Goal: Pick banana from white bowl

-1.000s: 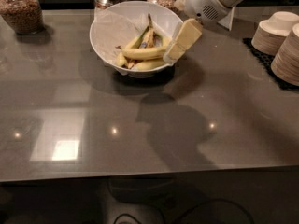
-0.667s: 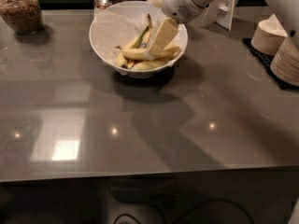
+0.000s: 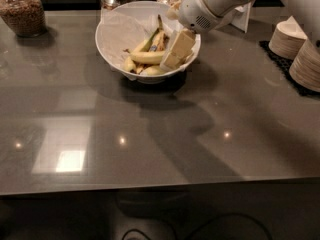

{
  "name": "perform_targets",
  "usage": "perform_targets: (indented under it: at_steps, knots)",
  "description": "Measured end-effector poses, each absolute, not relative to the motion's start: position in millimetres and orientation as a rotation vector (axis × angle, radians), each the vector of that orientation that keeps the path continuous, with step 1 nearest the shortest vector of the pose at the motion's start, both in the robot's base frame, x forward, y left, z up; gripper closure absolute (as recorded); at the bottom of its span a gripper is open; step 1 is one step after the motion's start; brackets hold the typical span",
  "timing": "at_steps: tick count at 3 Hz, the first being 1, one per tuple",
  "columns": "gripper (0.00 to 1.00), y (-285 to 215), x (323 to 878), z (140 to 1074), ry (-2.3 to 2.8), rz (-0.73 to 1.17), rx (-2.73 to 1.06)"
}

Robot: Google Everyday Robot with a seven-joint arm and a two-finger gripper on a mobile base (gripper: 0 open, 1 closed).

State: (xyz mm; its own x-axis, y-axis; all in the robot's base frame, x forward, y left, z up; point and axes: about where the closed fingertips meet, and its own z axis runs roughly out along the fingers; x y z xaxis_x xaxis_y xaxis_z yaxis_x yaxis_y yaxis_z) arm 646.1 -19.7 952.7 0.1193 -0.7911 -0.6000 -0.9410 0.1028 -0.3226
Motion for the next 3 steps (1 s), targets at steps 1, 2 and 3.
perform_targets:
  at_steps: [1,2,3]
  knots:
    - [0.26,-32,645,940,1.704,0.254,-1.734]
    - [0.32,-46,646,932,1.723,0.226,-1.736]
    - [0.30,-55,652,927,1.722,0.184,-1.731]
